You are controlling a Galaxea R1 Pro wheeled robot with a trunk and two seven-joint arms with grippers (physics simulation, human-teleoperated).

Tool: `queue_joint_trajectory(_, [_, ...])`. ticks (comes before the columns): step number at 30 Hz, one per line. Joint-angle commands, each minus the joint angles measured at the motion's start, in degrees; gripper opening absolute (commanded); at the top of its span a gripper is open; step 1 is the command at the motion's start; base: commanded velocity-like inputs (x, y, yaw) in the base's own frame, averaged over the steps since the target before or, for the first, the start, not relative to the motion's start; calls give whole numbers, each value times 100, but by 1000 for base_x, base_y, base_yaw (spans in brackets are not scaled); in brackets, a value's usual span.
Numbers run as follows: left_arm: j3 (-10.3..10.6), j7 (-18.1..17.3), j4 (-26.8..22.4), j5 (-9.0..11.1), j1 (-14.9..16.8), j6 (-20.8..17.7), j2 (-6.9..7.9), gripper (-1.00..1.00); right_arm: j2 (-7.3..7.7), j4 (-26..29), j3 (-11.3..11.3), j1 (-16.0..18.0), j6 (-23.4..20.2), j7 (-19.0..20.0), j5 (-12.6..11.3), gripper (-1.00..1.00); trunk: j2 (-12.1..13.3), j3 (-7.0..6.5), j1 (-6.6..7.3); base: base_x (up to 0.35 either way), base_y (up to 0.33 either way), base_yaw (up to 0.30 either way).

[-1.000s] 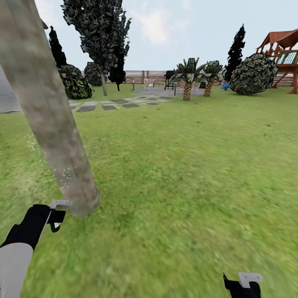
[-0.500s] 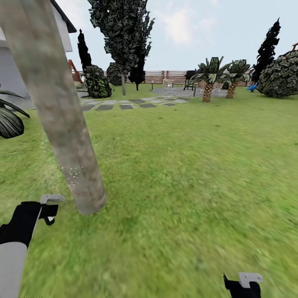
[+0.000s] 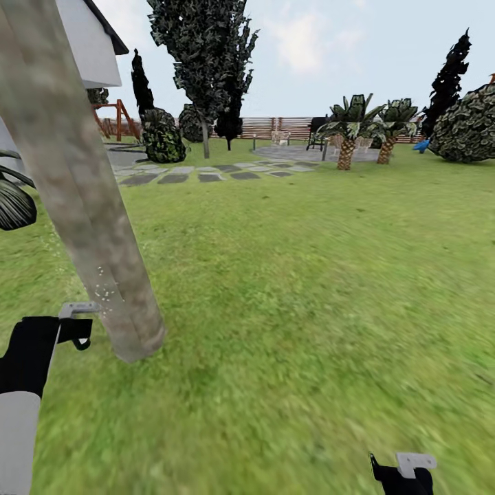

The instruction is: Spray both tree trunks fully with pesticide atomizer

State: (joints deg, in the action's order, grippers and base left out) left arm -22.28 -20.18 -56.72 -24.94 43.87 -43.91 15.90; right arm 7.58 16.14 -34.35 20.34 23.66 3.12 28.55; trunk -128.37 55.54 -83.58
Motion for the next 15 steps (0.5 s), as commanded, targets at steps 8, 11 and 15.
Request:
queue_joint_trajectory(8, [37, -397, -365, -216, 651, -873, 194, -100, -1, -6, -45, 6, 25, 39, 36, 100, -2, 5, 3, -42, -57, 0])
queue_joint_trajectory(11, [54, -407, -336, -243, 786, -1160, 353, -100, -1, -6, -47, 6, 25, 39, 35, 100, -2, 5, 3, 0, 0, 0])
queue_joint_trajectory(15, [237, -422, -303, -224, 750, -1216, 701, -100, 3, -6, -54, 6, 25, 31, 29, 100, -2, 5, 3, 0, 0, 70])
